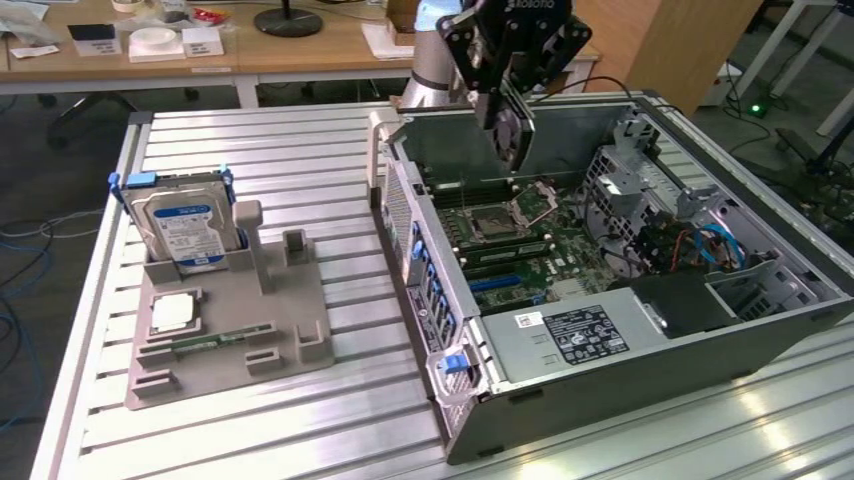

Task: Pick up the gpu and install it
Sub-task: 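Pick up the gpu and move the gpu toward the slot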

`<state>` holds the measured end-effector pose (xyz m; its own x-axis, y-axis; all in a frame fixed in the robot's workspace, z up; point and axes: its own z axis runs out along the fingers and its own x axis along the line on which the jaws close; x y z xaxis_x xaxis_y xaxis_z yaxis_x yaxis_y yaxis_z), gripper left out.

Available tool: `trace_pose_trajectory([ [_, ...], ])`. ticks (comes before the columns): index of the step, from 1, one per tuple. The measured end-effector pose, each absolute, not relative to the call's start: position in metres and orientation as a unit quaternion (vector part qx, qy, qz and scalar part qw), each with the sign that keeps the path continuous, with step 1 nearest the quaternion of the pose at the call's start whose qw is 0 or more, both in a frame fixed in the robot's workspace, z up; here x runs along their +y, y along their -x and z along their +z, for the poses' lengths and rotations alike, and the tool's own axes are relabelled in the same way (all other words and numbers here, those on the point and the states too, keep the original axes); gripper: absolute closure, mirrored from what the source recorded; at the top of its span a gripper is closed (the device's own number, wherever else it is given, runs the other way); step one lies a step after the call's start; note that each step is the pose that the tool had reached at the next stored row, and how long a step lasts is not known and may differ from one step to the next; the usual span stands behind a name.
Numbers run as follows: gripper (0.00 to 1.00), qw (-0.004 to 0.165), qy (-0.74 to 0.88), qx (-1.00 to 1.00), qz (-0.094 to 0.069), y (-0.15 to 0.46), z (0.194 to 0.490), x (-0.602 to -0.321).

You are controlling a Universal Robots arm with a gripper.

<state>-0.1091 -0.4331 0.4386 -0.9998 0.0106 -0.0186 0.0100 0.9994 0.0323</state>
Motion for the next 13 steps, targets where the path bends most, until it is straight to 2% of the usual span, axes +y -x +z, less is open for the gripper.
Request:
trace_pose_trajectory([
  [13, 0.72, 0.009, -0.005, 1.000, 0.016, 0.071, 0.438, -0.433],
])
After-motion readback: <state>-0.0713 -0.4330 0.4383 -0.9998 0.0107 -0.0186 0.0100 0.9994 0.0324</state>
